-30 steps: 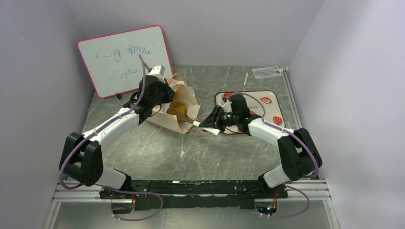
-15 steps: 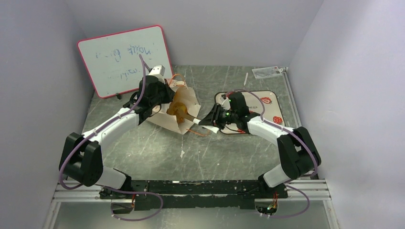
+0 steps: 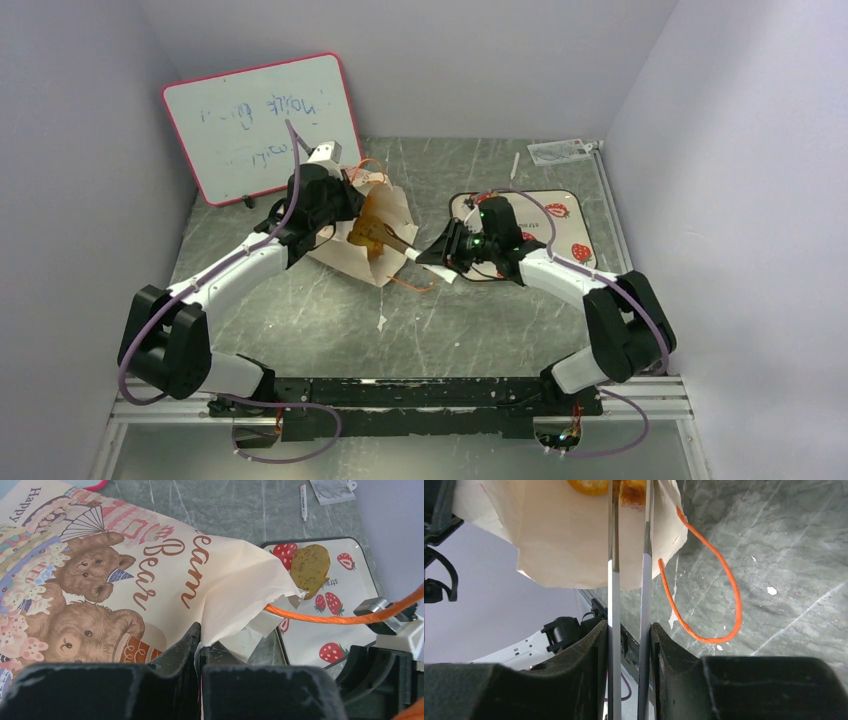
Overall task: Take the fake bread out of the paper bag
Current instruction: Take out the fake bread from the paper bag, then place the fake bread in the container.
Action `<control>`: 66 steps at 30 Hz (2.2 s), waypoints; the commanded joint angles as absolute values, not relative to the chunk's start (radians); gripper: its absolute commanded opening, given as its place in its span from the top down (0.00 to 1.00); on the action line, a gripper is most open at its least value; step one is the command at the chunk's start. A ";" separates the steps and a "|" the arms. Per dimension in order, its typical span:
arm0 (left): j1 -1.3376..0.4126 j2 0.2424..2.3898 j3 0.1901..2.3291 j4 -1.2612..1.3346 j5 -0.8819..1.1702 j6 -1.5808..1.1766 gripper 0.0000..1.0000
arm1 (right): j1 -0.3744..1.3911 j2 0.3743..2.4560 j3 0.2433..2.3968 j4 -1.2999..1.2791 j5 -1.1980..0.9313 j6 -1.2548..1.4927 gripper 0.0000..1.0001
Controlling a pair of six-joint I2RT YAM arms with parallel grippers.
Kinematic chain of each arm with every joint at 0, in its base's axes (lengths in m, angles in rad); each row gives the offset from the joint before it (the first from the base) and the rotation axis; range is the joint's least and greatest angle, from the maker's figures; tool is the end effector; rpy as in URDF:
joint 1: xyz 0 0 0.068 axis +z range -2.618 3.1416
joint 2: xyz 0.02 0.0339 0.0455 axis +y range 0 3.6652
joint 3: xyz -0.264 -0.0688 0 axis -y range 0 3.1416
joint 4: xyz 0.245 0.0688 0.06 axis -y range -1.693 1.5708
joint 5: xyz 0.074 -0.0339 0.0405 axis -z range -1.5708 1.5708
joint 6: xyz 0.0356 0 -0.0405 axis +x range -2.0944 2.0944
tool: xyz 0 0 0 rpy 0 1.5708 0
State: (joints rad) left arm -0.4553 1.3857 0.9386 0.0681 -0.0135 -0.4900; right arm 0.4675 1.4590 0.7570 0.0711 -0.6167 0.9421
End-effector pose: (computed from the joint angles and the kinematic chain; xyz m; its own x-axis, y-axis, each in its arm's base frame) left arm 0.2877 -0.1403 0.2806 -0.4948 -0.2817 -0.8221 0.2216 0.8738 -0.4328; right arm 0.2581 0.1534 0.2027 -0.9442 0.2625 -0.1990 -0.0355 0.5195 0.8537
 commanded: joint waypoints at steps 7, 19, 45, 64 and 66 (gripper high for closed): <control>-0.452 1.359 0.949 0.110 0.024 -0.511 0.93 | 0.527 1.564 0.758 0.249 -0.648 0.959 0.56; -0.453 1.342 0.936 0.100 0.003 -0.518 0.93 | 0.529 1.526 0.763 0.177 -0.604 0.930 1.00; -0.449 1.355 0.956 0.008 -0.170 -0.573 0.93 | 0.521 0.975 0.838 -0.375 -0.385 0.902 1.00; -0.427 1.317 0.920 0.033 -0.113 -0.525 0.93 | 0.517 0.967 0.952 -0.555 0.019 0.871 1.00; -0.426 1.309 0.914 0.040 -0.099 -0.518 0.93 | 0.506 0.999 0.948 -0.531 0.042 0.859 1.00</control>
State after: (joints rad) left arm -0.4374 1.3495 0.9226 0.0177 -0.1280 -0.5415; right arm 0.5228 0.9527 0.9360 -0.5793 -0.0532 0.8890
